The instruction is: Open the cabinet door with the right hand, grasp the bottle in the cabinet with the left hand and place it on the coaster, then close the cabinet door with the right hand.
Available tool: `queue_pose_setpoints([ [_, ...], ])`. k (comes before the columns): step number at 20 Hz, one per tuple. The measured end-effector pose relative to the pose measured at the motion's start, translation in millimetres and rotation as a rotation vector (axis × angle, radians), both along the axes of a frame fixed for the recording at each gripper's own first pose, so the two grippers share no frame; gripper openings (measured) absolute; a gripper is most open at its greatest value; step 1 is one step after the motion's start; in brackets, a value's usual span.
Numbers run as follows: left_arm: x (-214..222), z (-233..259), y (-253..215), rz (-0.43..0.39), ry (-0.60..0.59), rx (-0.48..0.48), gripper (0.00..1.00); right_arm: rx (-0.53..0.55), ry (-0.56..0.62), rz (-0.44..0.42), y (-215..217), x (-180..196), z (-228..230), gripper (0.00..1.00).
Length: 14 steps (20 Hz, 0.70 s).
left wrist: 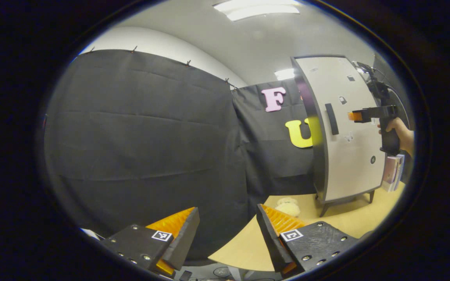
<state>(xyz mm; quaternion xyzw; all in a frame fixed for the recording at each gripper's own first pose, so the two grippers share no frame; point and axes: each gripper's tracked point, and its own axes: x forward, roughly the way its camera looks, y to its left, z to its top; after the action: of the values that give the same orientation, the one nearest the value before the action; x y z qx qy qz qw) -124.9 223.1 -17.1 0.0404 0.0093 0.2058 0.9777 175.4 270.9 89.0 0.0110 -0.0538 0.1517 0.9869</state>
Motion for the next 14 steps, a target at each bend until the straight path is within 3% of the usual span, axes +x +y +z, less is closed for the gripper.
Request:
queue_pose_setpoints([
  [9, -14.4, -12.0, 47.2, 0.052, 0.012, -0.012, 0.87, -0.028, 0.058, 0.01, 65.8, 50.2, -5.0, 0.93],
  [11, -16.4, -15.6, 55.5, 0.061, 0.015, -0.018, 0.87, -0.029, 0.064, 0.001, 73.9, 58.5, -2.9, 0.86],
  [14, -16.7, -17.7, 61.8, 0.063, 0.011, -0.033, 0.84, -0.055, 0.107, -0.013, 84.1, 68.1, -8.0, 0.6],
])
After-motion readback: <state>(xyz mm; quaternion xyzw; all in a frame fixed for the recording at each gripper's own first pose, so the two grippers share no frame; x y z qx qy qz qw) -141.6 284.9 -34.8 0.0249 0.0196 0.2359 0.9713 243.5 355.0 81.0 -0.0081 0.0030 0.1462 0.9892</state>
